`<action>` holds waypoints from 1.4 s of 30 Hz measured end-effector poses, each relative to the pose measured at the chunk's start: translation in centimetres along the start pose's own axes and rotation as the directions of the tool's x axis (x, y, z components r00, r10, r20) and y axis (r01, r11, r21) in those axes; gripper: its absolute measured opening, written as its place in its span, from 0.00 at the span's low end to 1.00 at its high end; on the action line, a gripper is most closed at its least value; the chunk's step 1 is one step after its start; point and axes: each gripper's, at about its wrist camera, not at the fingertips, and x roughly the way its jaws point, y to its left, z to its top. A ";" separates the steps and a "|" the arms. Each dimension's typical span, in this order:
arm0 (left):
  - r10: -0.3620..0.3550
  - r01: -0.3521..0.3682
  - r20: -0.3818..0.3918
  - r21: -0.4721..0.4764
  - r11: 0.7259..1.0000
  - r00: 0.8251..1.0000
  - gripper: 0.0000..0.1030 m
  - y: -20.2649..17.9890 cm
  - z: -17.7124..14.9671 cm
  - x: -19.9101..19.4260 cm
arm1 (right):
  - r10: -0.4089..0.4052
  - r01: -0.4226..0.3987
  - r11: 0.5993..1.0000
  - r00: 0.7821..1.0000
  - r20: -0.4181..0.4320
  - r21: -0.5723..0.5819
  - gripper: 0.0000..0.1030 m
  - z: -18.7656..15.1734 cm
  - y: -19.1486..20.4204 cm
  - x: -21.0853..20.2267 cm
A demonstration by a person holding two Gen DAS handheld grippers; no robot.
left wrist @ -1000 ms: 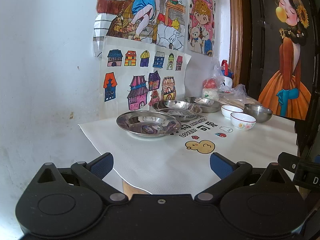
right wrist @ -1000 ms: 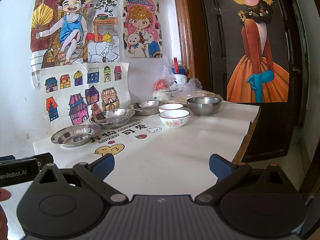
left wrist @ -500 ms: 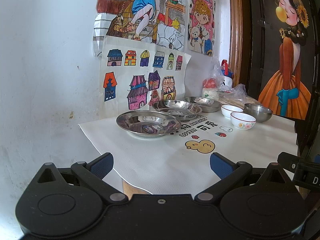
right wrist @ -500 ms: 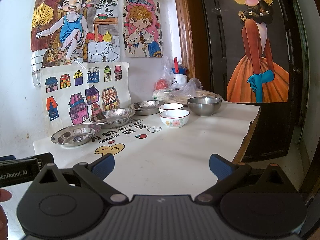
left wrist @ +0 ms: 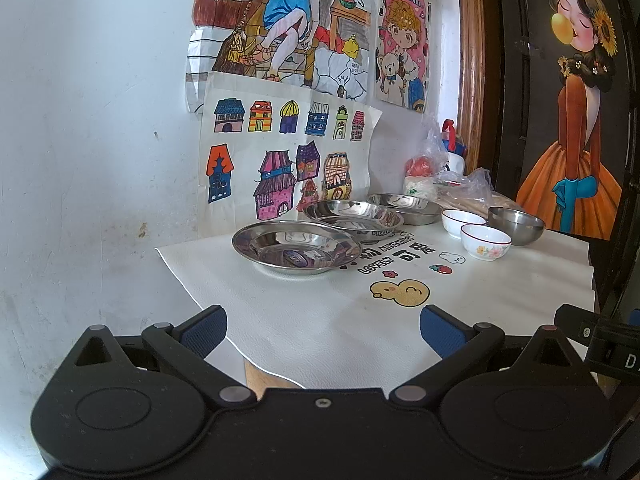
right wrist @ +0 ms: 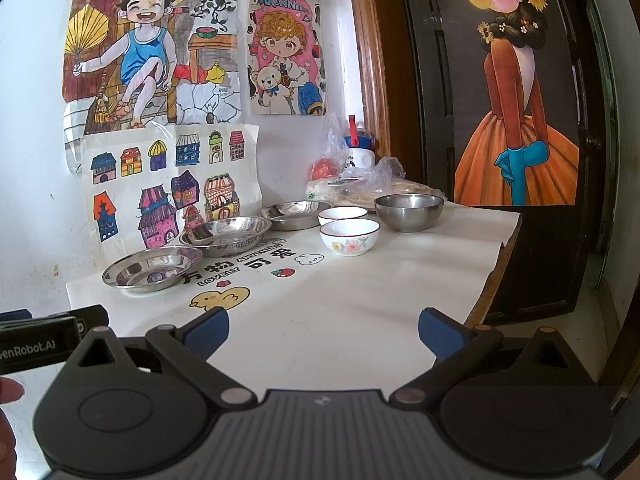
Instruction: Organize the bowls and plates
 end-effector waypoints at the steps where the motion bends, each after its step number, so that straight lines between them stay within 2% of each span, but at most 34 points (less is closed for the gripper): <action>1: 0.001 -0.001 0.000 0.000 1.000 1.000 0.99 0.0 0.0 0.0 | 0.000 0.000 1.000 1.000 0.000 0.000 1.00 0.0 0.0 0.0; 37: -0.002 0.002 0.000 0.001 1.000 1.000 0.99 0.0 0.0 0.0 | -0.001 0.001 1.000 1.000 0.000 -0.006 1.00 0.2 0.1 0.0; 42: -0.023 0.022 0.000 0.020 1.000 1.000 0.99 -0.3 0.1 0.4 | 0.012 -0.011 0.999 1.000 0.028 -0.040 1.00 1.4 0.2 0.3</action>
